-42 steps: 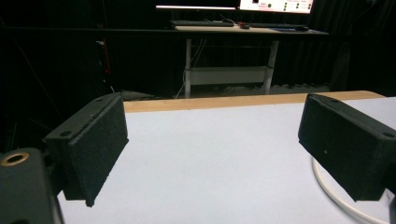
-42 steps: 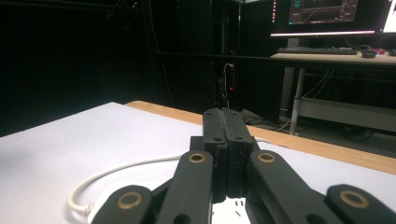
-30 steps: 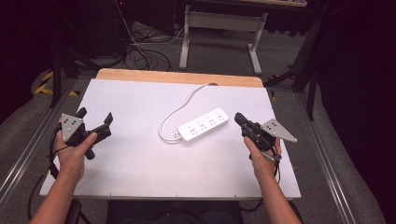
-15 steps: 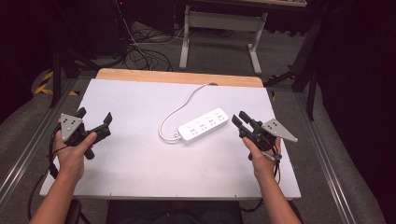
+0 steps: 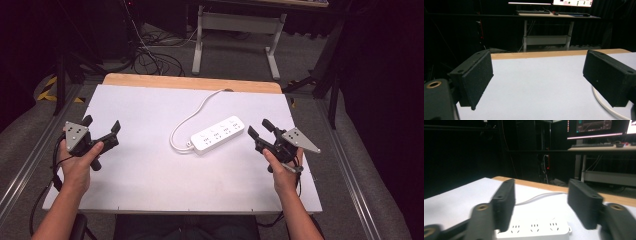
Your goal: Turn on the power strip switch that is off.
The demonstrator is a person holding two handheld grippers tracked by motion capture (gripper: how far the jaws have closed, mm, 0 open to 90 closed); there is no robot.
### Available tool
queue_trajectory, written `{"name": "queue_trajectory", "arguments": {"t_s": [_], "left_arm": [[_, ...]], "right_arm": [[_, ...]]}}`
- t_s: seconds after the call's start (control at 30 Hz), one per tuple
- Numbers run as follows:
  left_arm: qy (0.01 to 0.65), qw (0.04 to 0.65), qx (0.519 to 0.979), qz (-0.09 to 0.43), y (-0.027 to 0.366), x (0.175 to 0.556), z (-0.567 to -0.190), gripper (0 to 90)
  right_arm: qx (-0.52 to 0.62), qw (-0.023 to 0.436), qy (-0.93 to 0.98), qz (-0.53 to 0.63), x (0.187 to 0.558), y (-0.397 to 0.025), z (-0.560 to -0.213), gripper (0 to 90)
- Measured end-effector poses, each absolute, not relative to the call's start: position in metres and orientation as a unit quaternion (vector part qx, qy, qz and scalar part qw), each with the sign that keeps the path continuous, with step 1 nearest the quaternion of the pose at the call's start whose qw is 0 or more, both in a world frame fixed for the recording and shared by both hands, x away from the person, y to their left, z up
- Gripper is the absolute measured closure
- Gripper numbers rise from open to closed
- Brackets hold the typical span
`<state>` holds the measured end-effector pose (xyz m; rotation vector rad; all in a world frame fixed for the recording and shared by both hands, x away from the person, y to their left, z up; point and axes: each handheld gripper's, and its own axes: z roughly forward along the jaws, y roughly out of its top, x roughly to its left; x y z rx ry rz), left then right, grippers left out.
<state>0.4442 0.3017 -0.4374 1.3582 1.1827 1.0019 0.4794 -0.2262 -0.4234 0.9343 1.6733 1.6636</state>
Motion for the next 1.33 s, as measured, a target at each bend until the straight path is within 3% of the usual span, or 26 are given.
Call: {"name": "queue_trajectory", "arguments": {"t_s": [0.13,0.2,0.77,1.33], "left_arm": [[0.491,0.514,0.566,0.417,0.3013,0.4438,-0.4370,9.9],[0.492,0.515,0.564,0.417,0.3014,0.4438,-0.4369,8.9],[0.501,0.517,0.555,0.417,0.3040,0.4441,-0.4362,1.5],[0.497,0.516,0.559,0.416,0.3026,0.4445,-0.4362,1.5]], "right_arm": [[0.368,0.296,0.631,0.615,0.4811,-0.2299,-0.4278,8.2],[0.369,0.291,0.630,0.619,0.4821,-0.2313,-0.4290,2.8],[0.343,0.304,0.633,0.624,0.4803,-0.2314,-0.4305,1.1],[0.342,0.303,0.632,0.626,0.4812,-0.2306,-0.4311,1.1]]}}
